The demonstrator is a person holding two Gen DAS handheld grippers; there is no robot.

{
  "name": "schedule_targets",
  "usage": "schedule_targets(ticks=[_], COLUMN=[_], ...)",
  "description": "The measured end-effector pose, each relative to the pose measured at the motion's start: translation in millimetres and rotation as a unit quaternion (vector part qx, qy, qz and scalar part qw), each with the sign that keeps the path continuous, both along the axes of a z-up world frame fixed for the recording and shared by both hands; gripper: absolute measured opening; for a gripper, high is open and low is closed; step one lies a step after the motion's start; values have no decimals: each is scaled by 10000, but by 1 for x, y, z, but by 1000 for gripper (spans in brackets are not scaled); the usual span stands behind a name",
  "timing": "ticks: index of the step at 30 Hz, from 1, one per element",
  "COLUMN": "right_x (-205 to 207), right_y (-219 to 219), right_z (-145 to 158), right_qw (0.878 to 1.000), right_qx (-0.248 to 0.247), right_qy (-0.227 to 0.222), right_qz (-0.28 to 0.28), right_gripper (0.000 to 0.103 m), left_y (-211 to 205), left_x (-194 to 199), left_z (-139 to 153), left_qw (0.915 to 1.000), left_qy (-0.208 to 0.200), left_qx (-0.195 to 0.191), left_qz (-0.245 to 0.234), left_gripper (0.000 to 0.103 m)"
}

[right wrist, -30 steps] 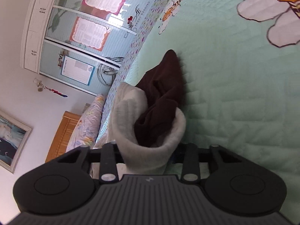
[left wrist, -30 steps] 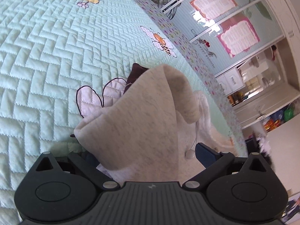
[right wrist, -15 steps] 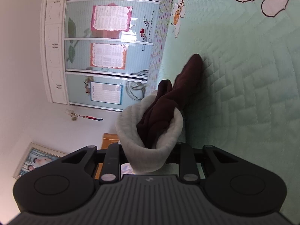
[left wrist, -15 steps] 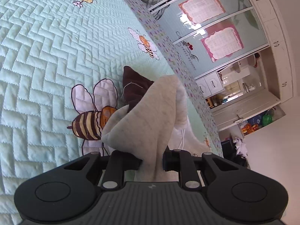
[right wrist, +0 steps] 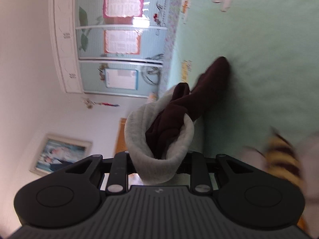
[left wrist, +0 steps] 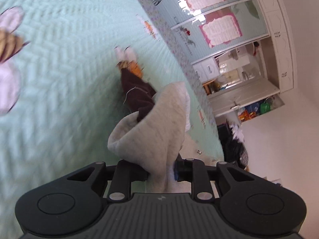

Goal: Fold clothes

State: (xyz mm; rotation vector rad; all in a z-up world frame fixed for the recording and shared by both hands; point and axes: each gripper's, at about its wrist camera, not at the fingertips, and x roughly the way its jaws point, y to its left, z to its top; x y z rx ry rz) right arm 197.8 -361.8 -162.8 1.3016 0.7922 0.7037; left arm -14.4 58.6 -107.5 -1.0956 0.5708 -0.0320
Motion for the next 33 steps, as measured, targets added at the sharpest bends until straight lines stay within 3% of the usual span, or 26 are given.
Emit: schedule_targets(ticks=[1,2,3,5,6,8,9,12,14,16,18,19,20,21,23,26,28,30,32,33], right_x=[-11,-20,-29,-45,-52,-67,-73,-86,-88,-89,-86,-83,-80,-78,-75,-68,-59,-56,-54,-53], right_y=[-5,-9,-13,-19,-21,-23,-19,1,26,56,80,87,91,91,83,63,54,48,46,47], right_z=[-4,-6,-7,0,11,33,48,89,105,111,104,100,97,95,90,81,72,67,66,66], right_qw=[9996,9974,9937,9876,9818,9637,9465,8776,8257,7572,6851,6639,6545,6580,6880,7686,8063,8253,8353,8368], right_qx=[-271,-700,-1109,-1564,-1869,-2538,-3000,-4212,-4784,-5447,-6153,-6371,-6479,-6475,-6257,-5489,-5078,-4839,-4698,-4682], right_qy=[61,139,160,-134,-345,-824,-1179,-2284,-2988,-3597,-3884,-3902,-3882,-3832,-3661,-3259,-3005,-2882,-2820,-2791], right_qz=[52,34,29,25,-18,-100,-136,-140,28,235,329,332,322,309,324,412,423,414,455,518], right_gripper=[34,40,41,44,48,68,70,72,77,79,79,79,79,79,80,79,79,77,68,63], left_y=[-3,-3,-3,-2,-2,-5,-7,-17,-31,-45,-58,-61,-60,-57,-48,-41,-41,-40,-40,-40], left_x=[-11,-20,-29,-46,-54,-67,-73,-79,-71,-57,-46,-42,-39,-38,-33,-24,-14,-4,8,14], left_z=[-8,-14,-18,-13,-7,12,22,48,62,73,77,78,77,76,71,65,61,57,52,50], left_qw=[9999,9993,9988,9987,9981,9941,9911,9783,9621,9450,9296,9243,9241,9264,9326,9315,9267,9252,9254,9278], left_qy=[159,361,467,380,337,210,130,-46,-54,-40,-103,-139,-161,-167,-142,-136,-133,-96,-62,-47], left_qx=[-7,29,93,299,483,1039,1311,2066,2725,3269,3682,3811,3816,3761,3607,3632,3746,3774,3733,3631], left_qz=[1,63,143,189,207,208,196,154,100,-39,-149,-169,-130,-65,-30,-182,-269,-389,-648,-853], left_gripper=[38,49,53,60,72,83,83,92,98,102,102,102,102,102,102,102,102,102,100,86])
